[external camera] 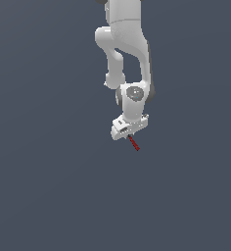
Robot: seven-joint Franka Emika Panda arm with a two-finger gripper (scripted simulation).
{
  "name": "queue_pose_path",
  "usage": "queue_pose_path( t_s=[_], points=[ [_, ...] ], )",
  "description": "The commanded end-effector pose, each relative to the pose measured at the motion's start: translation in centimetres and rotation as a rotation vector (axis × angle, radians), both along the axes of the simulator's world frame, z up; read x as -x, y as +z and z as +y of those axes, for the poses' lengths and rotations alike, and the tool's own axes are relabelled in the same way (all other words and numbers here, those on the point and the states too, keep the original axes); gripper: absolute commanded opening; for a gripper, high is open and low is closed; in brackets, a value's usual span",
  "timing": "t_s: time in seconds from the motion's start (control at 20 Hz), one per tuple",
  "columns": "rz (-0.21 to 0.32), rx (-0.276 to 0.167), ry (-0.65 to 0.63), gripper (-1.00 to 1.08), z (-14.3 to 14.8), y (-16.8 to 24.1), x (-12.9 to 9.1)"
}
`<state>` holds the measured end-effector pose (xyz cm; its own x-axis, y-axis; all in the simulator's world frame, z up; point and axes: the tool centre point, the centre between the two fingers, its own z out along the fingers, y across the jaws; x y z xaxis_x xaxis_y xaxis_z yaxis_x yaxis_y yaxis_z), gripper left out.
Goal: Pick up the object and move it to a goal position.
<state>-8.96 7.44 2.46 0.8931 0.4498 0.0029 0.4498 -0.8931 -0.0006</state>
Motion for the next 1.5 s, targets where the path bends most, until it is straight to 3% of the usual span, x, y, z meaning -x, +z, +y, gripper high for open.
queue_pose_path(
  t_s=[0.0,0.4,1.45],
  points=[
    [-0.001,0.000,-0.001,-1.00,-0.6,1.2,-0.2],
    [-0.001,0.000,-0.001,-1.00,-3.6,7.1,-1.3],
    [0.001,-0.002,-0.003,-1.00,-14.1,28.1,-5.4]
  ],
)
